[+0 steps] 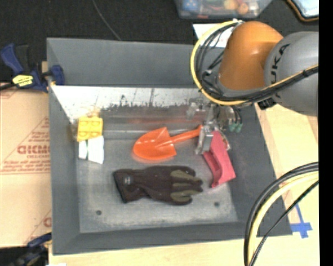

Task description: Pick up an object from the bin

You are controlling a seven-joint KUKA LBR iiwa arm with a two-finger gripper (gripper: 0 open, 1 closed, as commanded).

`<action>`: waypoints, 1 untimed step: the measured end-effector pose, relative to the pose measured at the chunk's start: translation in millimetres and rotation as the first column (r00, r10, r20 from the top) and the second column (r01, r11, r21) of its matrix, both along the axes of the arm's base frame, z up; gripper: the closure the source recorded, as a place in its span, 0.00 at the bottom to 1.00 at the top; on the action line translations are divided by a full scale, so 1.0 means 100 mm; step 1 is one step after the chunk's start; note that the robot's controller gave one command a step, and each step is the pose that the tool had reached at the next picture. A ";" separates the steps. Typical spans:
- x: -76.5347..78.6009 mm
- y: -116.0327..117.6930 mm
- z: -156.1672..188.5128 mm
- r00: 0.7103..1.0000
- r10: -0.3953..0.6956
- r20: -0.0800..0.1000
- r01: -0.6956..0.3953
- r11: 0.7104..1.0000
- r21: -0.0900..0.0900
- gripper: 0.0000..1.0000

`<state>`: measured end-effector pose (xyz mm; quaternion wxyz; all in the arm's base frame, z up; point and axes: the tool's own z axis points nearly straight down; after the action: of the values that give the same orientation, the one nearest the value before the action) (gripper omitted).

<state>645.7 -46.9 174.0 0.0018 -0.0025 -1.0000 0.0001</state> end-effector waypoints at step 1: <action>0.02 0.00 0.05 1.000 0.001 0.008 -0.001 1.000 -0.001 0.00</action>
Offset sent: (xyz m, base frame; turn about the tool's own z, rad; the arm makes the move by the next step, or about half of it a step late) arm -0.0622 0.0456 -0.1040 0.0111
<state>647.5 -47.0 178.8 -0.0024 -0.0020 -1.0000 0.0007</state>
